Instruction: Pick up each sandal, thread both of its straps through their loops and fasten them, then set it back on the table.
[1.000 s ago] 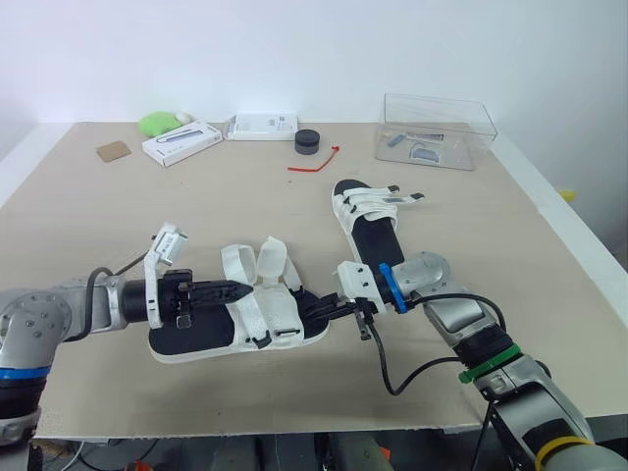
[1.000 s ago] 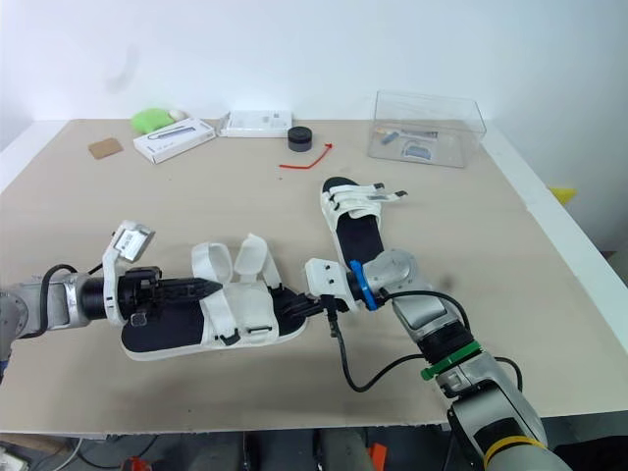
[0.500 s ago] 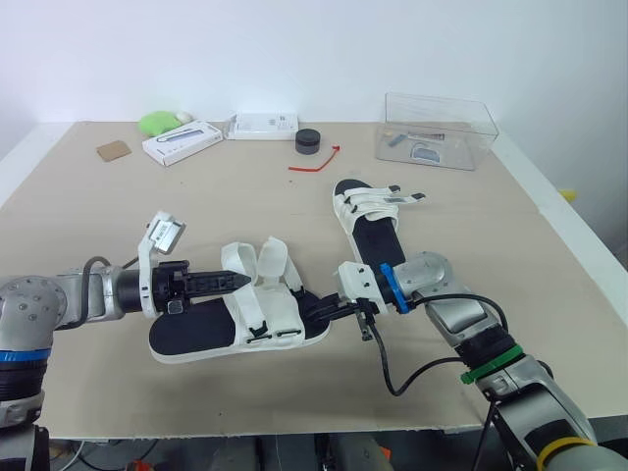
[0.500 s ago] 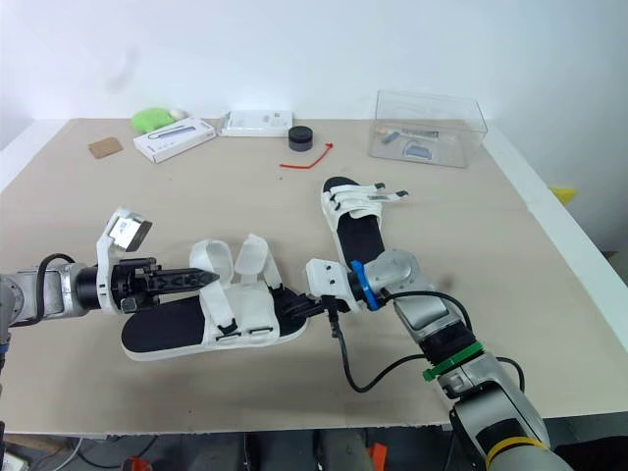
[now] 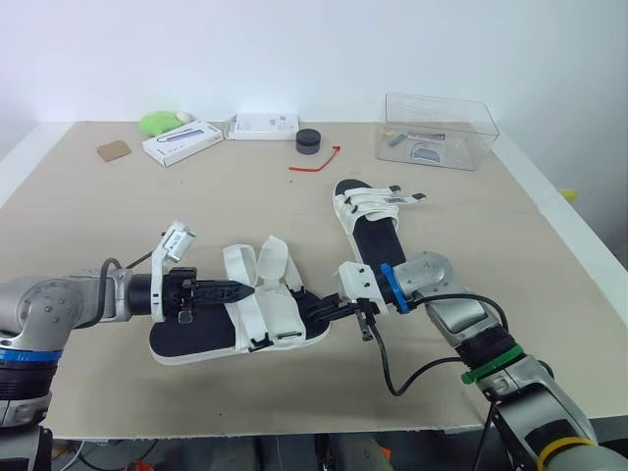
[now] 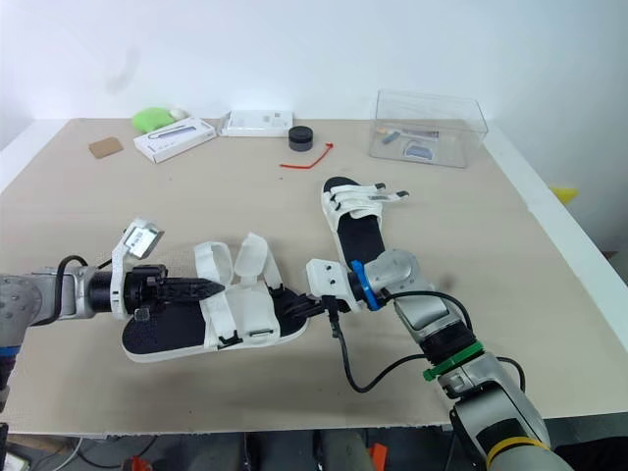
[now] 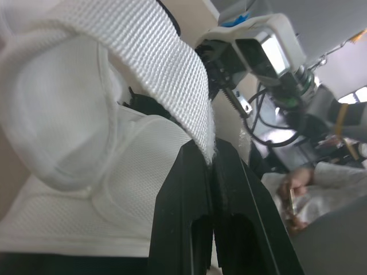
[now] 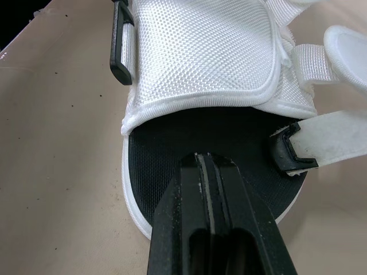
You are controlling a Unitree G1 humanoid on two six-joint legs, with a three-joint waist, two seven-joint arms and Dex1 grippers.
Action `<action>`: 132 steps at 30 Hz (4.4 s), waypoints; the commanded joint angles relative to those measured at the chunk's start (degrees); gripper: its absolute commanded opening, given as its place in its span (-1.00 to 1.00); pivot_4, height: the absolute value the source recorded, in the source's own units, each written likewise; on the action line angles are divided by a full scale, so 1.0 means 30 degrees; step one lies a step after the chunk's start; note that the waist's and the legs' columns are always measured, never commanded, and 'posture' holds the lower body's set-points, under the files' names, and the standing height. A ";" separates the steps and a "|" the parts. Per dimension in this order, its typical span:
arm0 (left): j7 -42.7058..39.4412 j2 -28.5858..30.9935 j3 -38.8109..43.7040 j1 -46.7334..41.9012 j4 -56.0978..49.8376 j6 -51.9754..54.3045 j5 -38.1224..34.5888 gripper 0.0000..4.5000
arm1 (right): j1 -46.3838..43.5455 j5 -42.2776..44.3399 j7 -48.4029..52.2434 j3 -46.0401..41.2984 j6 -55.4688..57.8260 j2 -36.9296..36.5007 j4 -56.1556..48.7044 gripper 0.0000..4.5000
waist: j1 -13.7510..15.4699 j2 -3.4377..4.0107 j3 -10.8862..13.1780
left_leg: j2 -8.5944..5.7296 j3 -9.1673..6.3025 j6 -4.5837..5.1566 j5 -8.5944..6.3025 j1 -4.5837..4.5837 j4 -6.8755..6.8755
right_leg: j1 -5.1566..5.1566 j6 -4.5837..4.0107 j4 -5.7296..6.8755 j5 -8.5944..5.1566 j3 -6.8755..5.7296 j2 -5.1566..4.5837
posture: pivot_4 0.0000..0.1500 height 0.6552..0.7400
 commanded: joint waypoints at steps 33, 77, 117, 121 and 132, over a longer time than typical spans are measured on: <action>-0.2442 0.0203 -0.1225 0.1775 -0.3950 -0.1877 0.2861 -0.59 | 0.0333 -0.0961 -0.0158 0.0402 0.0268 -0.0361 0.0629 -1.00 | -0.0003 0.0000 0.0000 | 0.0011 -0.0003 0.0009 0.0000 0.0006 0.0003 | 0.0003 0.0017 0.0002 -0.0003 -0.0003 0.0008 | 1.00 1.00; -0.0005 -0.1303 -0.0161 0.6750 -0.6271 -0.4469 0.3592 0.85 | 0.0053 -0.1014 0.0095 0.0509 0.0106 -0.0317 0.1002 -1.00 | 0.0008 0.0019 0.0004 | 0.0030 0.0002 0.0000 -0.0001 0.0036 -0.0001 | 0.0018 -0.0018 0.0006 -0.0006 -0.0006 0.0015 | 1.00 1.00; -0.3140 0.2878 0.0089 1.2267 -1.0900 -0.9597 0.7447 -0.34 | 0.0098 -0.1154 0.0239 0.0708 -0.0348 -0.0300 0.1200 -1.00 | 0.0011 0.0031 0.0011 | 0.0052 -0.0002 0.0015 -0.0022 0.0030 -0.0023 | -0.0001 -0.0115 0.0001 -0.0095 -0.0021 -0.0002 | 1.00 1.00; -0.4337 0.4232 0.0637 1.1912 -1.0617 -1.3858 1.0758 0.46 | 0.0044 -0.1117 0.0297 0.0739 -0.0388 -0.0226 0.1262 -1.00 | 0.0012 0.0033 0.0012 | 0.0056 0.0006 0.0015 -0.0021 0.0034 -0.0023 | -0.0003 -0.0124 0.0002 -0.0099 -0.0016 -0.0005 | 1.00 1.00; -0.4301 0.3851 0.0198 0.8730 -0.6367 -3.1842 1.9622 0.94 | -0.0275 -0.1238 0.0512 0.0882 -0.0796 -0.0026 0.1984 -1.00 | 0.0021 0.0040 0.0013 | 0.0069 0.0061 0.0018 -0.0023 0.0039 -0.0031 | -0.0006 -0.0155 -0.0009 -0.0077 0.0001 -0.0055 | 1.00 1.00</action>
